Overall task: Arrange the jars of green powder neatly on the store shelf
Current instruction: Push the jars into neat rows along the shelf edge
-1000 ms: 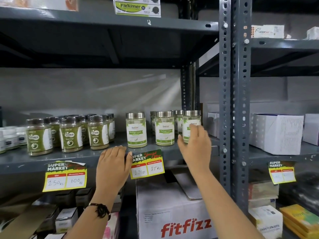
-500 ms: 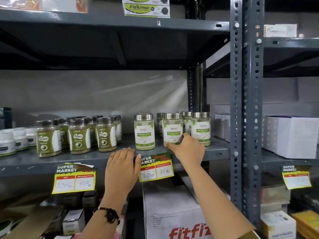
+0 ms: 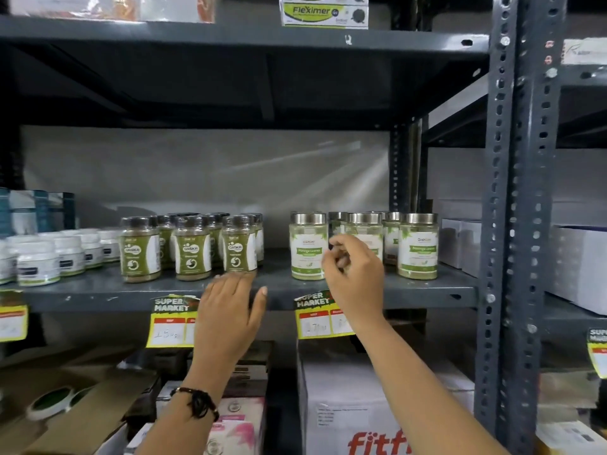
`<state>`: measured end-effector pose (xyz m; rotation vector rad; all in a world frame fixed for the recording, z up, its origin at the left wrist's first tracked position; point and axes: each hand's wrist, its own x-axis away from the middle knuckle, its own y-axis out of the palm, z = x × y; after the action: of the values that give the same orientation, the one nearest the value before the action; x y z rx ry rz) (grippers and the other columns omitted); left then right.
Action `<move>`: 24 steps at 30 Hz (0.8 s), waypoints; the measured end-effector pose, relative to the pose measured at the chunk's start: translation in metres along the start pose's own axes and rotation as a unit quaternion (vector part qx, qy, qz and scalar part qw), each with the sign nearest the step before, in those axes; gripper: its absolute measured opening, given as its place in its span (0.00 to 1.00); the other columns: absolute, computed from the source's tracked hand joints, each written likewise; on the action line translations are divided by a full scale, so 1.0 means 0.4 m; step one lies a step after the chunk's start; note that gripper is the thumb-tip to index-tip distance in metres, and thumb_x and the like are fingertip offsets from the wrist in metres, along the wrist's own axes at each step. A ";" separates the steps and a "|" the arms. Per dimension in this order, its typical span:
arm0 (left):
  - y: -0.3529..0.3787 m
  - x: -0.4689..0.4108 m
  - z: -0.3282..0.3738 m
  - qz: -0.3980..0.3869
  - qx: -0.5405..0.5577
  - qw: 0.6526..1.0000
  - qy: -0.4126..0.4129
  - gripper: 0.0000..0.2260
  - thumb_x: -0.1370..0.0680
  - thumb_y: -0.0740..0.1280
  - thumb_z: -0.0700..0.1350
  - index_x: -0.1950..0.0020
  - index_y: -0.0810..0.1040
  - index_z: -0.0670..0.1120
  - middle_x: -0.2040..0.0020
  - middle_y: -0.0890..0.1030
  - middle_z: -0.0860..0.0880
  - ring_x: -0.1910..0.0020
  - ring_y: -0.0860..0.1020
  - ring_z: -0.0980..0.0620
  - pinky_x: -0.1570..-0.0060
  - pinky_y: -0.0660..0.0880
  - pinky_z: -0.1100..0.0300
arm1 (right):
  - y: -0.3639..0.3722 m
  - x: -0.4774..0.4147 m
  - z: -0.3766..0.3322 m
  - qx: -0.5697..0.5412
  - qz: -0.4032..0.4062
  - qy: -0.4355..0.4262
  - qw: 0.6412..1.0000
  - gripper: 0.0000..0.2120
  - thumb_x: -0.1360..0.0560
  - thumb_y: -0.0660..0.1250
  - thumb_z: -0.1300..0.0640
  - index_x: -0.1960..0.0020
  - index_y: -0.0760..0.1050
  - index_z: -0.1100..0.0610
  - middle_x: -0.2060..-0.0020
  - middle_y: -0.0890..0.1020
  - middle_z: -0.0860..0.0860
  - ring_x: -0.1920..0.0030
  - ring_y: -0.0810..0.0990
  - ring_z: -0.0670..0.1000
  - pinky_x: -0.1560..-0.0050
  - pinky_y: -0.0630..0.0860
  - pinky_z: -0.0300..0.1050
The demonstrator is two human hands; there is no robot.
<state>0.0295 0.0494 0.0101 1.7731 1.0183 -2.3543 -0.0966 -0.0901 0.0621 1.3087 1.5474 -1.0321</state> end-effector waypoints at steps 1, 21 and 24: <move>-0.011 0.005 -0.029 0.009 -0.007 1.000 -0.016 0.21 0.22 0.54 0.54 0.45 0.78 0.40 0.49 0.81 0.42 0.47 0.77 0.42 0.44 0.69 0.47 | 0.026 -0.008 -0.024 -0.035 -0.040 0.026 0.998 0.09 0.28 0.66 0.61 0.48 0.78 0.60 0.63 0.79 0.51 0.63 0.77 0.51 0.60 0.78 0.50; -0.020 0.019 -0.110 0.016 -0.009 1.000 0.005 0.17 0.23 0.56 0.50 0.45 0.79 0.41 0.50 0.81 0.46 0.48 0.77 0.47 0.41 0.64 0.54 | 0.304 -0.060 -0.098 -0.059 -0.274 0.273 0.920 0.19 0.36 0.76 0.48 0.52 0.78 0.58 0.55 0.84 0.53 0.54 0.81 0.53 0.51 0.78 0.49; -0.015 0.020 -0.112 0.022 -0.007 1.000 0.006 0.17 0.23 0.56 0.50 0.45 0.79 0.41 0.50 0.81 0.45 0.48 0.77 0.47 0.40 0.63 0.55 | 0.299 -0.055 -0.099 -0.064 -0.273 0.263 0.923 0.17 0.36 0.77 0.48 0.54 0.78 0.56 0.54 0.84 0.52 0.53 0.81 0.52 0.51 0.78 0.49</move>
<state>0.0624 0.0797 -0.0001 1.7887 0.9836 -2.3071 0.0206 -0.0453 0.0866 1.1354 2.4457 -0.9151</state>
